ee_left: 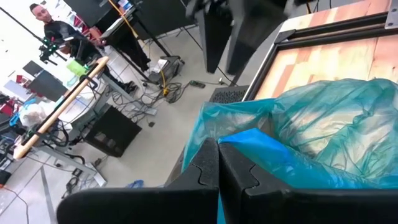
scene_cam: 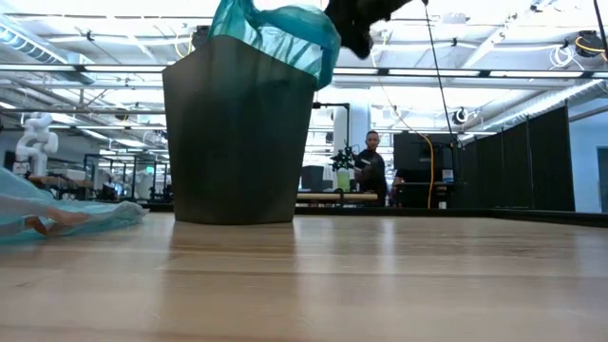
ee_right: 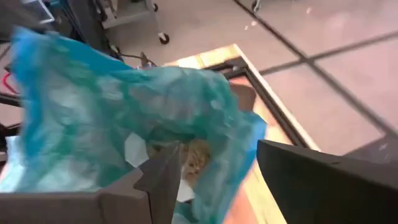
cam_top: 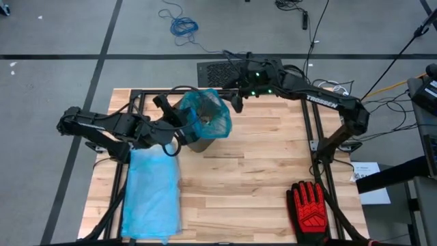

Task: Place trash/remove bag and relplace
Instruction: Remove the blue trash bag from the black trash bin

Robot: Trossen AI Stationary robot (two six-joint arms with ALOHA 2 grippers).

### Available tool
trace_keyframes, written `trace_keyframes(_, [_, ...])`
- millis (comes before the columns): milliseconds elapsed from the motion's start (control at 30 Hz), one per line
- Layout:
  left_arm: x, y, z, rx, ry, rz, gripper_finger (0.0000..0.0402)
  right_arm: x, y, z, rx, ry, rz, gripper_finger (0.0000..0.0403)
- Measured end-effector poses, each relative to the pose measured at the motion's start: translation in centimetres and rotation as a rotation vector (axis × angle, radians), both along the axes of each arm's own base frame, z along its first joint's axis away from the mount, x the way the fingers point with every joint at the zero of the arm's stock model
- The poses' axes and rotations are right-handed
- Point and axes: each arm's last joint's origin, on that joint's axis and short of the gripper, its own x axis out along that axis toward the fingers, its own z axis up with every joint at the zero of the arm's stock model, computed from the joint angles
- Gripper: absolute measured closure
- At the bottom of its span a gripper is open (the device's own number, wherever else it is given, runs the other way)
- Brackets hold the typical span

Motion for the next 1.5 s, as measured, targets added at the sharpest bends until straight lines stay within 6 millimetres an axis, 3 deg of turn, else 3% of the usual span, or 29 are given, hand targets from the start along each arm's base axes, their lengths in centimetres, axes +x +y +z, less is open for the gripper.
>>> trace_keyframes(200, [0.0, 0.0, 0.0, -0.015, -0.015, 0.008, 0.0402, 0.6, -2.7, -2.6, 0.148, 0.042, 0.039, 0.0206])
trace_keyframes(400, [0.0, 0.0, 0.0, -0.015, -0.013, 0.008, 0.0402, 1.8, -5.2, -4.6, 0.266, -0.022, 0.148, 0.0224])
trace_keyframes(533, [0.0, 0.0, 0.0, -0.014, -0.013, 0.008, 0.0402, 3.2, -6.0, -5.9, 0.327, -0.065, 0.211, 0.0258])
trace_keyframes(633, [-0.1, 0.0, -0.1, -0.013, -0.005, 0.008, 0.0402, 3.5, -6.2, -6.4, 0.329, -0.076, 0.229, 0.0304])
trace_keyframes(800, [-0.1, 0.0, -0.1, -0.011, 0.004, 0.008, 0.0402, 3.1, -5.7, -4.8, 0.249, -0.126, 0.261, 0.0394])
trace_keyframes(967, [-0.1, 0.1, -0.1, -0.001, 0.013, 0.007, 0.0402, 1.4, -3.7, -0.9, 0.076, -0.205, 0.270, 0.0400])
trace_keyframes(1167, [0.1, 0.8, 0.8, 0.028, 0.001, 0.013, 0.0402, 0.0, -1.5, 2.2, -0.041, -0.269, 0.272, 0.0402])
trace_keyframes(1400, [-0.8, 0.9, 4.9, 0.053, -0.086, -0.028, 0.0402, 0.1, -1.2, 2.1, -0.036, -0.260, 0.263, 0.0403])
trace_keyframes(1500, [-0.8, 0.8, 5.1, 0.017, -0.101, -0.093, 0.0402, 1.0, -1.4, 0.8, -0.022, -0.211, 0.252, 0.0403])
